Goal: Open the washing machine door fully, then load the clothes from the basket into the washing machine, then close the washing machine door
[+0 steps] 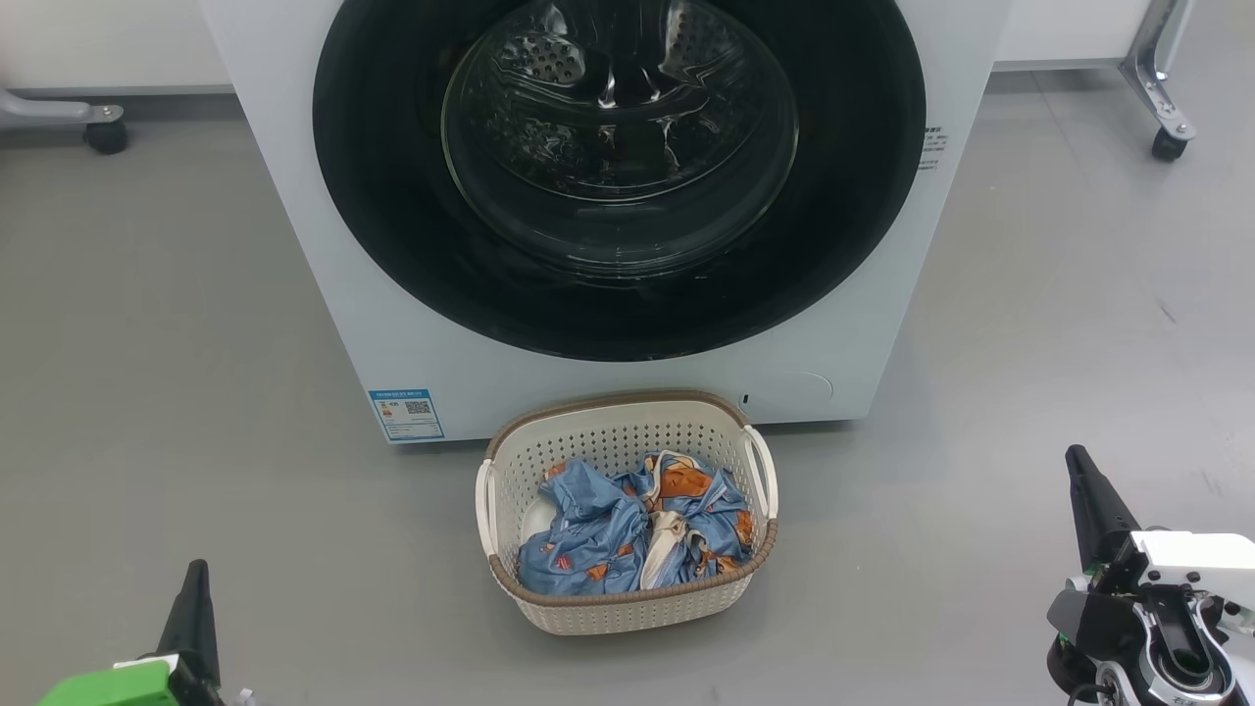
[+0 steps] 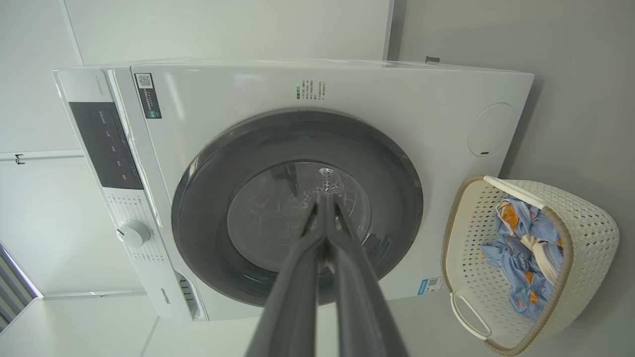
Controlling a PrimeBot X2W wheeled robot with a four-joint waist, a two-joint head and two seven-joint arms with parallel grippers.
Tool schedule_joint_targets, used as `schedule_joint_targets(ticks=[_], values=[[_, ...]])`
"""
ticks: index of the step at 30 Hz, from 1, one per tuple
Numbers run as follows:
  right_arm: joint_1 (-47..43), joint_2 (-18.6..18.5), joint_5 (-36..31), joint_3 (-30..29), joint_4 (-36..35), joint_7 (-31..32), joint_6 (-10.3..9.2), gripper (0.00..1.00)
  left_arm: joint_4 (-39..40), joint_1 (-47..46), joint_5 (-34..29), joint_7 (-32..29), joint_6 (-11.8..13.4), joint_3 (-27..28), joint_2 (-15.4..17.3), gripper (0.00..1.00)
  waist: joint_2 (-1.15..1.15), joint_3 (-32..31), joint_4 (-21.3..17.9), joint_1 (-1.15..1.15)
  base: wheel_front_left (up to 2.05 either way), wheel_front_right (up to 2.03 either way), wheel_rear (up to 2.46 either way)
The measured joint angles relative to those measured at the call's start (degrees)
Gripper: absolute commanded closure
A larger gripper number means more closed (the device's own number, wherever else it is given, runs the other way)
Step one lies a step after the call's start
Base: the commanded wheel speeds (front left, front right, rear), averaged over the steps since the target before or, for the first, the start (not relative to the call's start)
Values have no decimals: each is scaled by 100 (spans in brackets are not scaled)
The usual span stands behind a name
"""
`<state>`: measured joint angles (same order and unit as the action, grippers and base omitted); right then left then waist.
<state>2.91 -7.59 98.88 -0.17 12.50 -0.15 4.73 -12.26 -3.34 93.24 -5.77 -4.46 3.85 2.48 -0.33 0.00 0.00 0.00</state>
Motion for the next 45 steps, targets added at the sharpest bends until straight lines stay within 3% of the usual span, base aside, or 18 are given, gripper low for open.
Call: schedule_joint_targets(ticks=[45], values=[[0, 7, -7, -8, 0, 15, 0, 100, -1, 0, 0, 0, 0, 1, -3, 100, 0, 0, 0, 0, 0, 0, 0]])
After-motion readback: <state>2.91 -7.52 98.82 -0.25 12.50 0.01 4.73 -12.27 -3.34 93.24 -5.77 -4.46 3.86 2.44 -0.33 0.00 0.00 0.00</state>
